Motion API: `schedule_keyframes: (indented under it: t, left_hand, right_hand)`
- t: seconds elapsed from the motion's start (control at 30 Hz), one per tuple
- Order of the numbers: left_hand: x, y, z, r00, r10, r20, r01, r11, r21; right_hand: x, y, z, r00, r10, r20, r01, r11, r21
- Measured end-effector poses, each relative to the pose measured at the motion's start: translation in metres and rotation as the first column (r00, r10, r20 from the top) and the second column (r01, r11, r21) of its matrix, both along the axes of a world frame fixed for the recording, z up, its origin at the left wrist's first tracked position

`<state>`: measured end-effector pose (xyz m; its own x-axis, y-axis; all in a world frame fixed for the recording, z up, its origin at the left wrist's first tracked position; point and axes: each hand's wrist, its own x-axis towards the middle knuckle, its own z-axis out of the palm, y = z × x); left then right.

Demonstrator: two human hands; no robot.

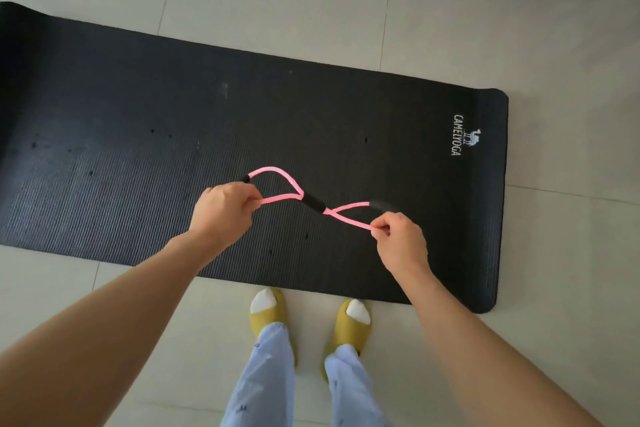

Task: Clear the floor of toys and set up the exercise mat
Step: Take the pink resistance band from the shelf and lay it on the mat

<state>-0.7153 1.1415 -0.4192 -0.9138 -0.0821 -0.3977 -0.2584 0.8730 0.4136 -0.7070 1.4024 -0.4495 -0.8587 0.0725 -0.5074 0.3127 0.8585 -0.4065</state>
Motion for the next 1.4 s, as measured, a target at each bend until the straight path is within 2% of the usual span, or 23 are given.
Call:
schedule_keyframes:
  t: [0.2, 0.4, 0.5, 0.63, 0.8, 0.87, 0.93, 1.0, 1.03, 1.17, 1.4]
  left_hand:
    - [-0.011, 0.0, -0.09, 0.999, -0.041, -0.005, 0.041, 0.996, -0.076]
    - [-0.017, 0.002, -0.173, 0.995, -0.089, -0.049, 0.08, 0.985, -0.154]
    - [-0.02, 0.005, -0.205, 0.994, -0.106, -0.009, 0.102, 0.972, -0.211]
    - [-0.022, 0.01, -0.227, 0.993, -0.118, 0.025, 0.12, 0.972, -0.202]
    - [-0.021, 0.017, -0.25, 0.971, -0.231, 0.068, 0.24, 0.952, -0.189]
    - [-0.018, 0.018, -0.257, 0.952, -0.283, 0.118, 0.3, 0.937, -0.181]
    - [-0.012, 0.02, -0.263, 0.905, -0.335, 0.263, 0.388, 0.904, -0.181]
    - [-0.006, 0.021, -0.266, 0.855, -0.341, 0.39, 0.428, 0.889, -0.162]
    - [-0.003, 0.022, -0.266, 0.845, -0.33, 0.421, 0.421, 0.895, -0.145]
    - [0.007, 0.023, -0.264, 0.854, -0.312, 0.417, 0.393, 0.911, -0.123]
    - [0.015, 0.021, -0.237, 0.884, -0.263, 0.386, 0.328, 0.938, -0.112]
  right_hand:
    - [-0.009, -0.012, -0.082, 0.998, -0.051, -0.038, 0.049, 0.998, -0.041]
    - [-0.018, -0.019, -0.152, 0.997, -0.027, -0.075, 0.025, 0.999, -0.026]
    - [-0.022, -0.021, -0.182, 0.999, -0.031, -0.043, 0.031, 1.0, 0.001]
    - [-0.027, -0.021, -0.207, 0.999, -0.039, -0.023, 0.04, 0.999, 0.037]
    - [-0.031, -0.026, -0.231, 0.995, -0.083, -0.056, 0.086, 0.996, 0.038]
    - [-0.031, -0.029, -0.237, 0.996, -0.087, 0.007, 0.086, 0.996, 0.006]
    - [-0.027, -0.033, -0.24, 0.977, -0.039, 0.209, 0.053, 0.996, -0.064]
    - [-0.019, -0.035, -0.24, 0.905, 0.055, 0.421, -0.008, 0.994, -0.113]
    - [-0.014, -0.035, -0.24, 0.873, 0.092, 0.48, -0.038, 0.992, -0.121]
    - [0.002, -0.032, -0.24, 0.824, 0.149, 0.546, -0.083, 0.986, -0.145]
    - [0.012, -0.019, -0.218, 0.839, 0.121, 0.531, -0.053, 0.988, -0.143]
